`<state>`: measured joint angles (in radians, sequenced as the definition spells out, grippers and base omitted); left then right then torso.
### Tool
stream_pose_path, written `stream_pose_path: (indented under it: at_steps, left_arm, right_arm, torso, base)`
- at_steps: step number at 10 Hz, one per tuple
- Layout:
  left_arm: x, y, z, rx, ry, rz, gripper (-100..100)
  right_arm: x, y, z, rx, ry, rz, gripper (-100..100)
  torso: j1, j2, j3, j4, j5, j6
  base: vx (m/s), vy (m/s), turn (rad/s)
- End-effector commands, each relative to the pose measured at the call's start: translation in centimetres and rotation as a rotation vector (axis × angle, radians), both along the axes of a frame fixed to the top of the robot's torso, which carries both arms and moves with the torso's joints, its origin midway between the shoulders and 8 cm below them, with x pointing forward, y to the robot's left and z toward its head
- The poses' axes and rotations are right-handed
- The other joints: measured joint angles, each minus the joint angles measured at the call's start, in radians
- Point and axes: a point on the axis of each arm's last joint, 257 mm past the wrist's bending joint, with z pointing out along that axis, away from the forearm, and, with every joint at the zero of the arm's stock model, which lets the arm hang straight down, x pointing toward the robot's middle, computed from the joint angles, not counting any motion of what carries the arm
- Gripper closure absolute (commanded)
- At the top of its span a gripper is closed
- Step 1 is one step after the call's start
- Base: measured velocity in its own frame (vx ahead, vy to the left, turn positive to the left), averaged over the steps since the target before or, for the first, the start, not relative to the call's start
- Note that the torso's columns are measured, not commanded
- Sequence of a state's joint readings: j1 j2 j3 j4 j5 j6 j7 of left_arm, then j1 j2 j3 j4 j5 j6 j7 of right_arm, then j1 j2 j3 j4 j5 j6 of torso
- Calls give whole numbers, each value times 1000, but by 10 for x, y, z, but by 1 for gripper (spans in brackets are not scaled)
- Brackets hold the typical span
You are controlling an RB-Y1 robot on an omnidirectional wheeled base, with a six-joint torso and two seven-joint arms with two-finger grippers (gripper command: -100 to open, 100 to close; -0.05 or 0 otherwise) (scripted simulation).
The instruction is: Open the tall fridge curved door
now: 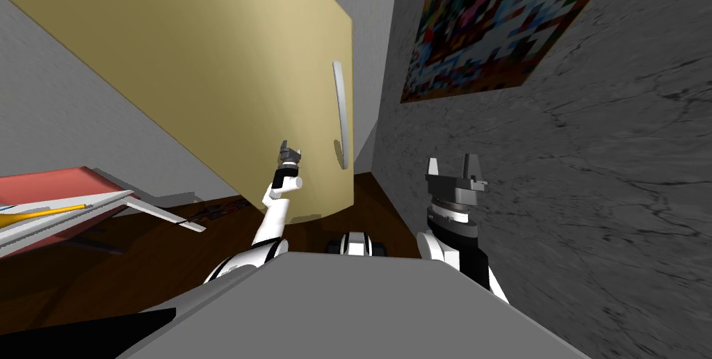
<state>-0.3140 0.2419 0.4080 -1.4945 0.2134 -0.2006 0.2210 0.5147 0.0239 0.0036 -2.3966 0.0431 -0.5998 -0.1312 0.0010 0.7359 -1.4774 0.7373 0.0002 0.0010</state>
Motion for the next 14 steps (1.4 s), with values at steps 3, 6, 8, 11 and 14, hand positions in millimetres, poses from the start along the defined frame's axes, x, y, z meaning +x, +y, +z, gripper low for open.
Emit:
stream_pose_path:
  at_steps: [3,6,8,11,14]
  left_arm:
    - [25,13,-10,-109,24,-4,-100]
    - [45,19,-14,-211,34,-18,-100]
    - [58,19,-22,-269,50,-29,-100]
    - [79,13,-33,-378,73,-58,-100]
    - [100,-1,-46,-483,98,-96,-100]
  right_arm:
    - [0,0,0,0,0,0,0]
    - [0,0,0,0,0,0,0]
    - [0,0,0,0,0,0,0]
    - [0,0,0,0,0,0,0]
    - [0,0,0,0,0,0,0]
  torso:
    - [-2,-2,-1,-1,0,2]
    - [-1,-1,-1,-1,0,2]
    - [-2,-1,-1,-1,0,1]
    - [-1,1,1,0,0,-1]
    - [0,3,2,1,0,-1]
  base:
    - [3,-104,32]
    - [-2,-101,54]
    - [-23,-106,32]
    - [-2,-127,46]
    - [-3,-113,47]
